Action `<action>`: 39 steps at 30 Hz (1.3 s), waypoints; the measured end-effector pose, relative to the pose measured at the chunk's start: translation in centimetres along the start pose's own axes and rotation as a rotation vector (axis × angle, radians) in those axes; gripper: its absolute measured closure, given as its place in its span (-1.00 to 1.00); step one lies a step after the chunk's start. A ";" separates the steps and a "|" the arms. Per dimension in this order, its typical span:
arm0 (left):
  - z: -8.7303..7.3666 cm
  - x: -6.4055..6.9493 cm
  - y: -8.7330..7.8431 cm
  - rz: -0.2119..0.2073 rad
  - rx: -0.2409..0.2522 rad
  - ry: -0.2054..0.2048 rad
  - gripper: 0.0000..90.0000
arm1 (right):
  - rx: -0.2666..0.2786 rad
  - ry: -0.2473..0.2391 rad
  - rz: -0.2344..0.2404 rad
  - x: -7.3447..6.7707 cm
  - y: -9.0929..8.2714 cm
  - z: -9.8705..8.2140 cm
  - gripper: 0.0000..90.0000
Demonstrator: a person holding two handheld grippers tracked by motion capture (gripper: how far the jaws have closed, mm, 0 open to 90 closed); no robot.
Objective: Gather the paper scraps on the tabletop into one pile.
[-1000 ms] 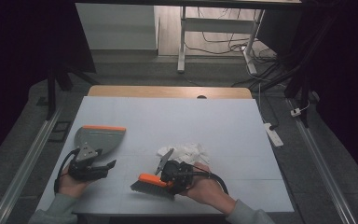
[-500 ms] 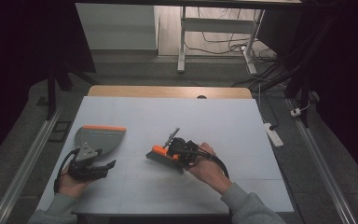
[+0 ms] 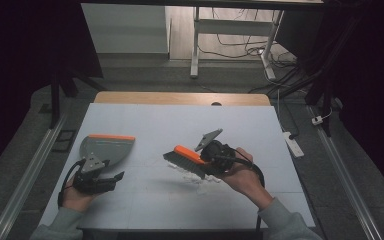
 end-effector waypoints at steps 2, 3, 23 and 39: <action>0.0 0.0 0.0 0.000 -0.001 0.000 -0.32 | -0.012 -0.012 0.015 0.0 -0.3 -0.6 0.51; 0.0 0.0 0.0 0.001 0.000 0.002 -0.32 | -0.021 -0.021 0.022 -0.1 -0.3 -1.0 0.51; 0.0 0.0 0.0 0.005 0.001 -0.003 -0.32 | -0.275 -0.234 0.059 -1.6 4.2 -2.4 0.51; 0.0 0.1 0.0 0.004 0.000 0.002 -0.32 | -0.117 -0.146 0.003 0.4 1.7 -2.0 0.50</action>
Point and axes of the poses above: each handheld gripper's, and its own axes: y roughly forward along the jaws, z roughly out of its top, x roughly to its right, the point moved 1 cm from there along y, roughly forward along the jaws, and after that the axes turned 8 degrees about z, right-handed, at the moved point
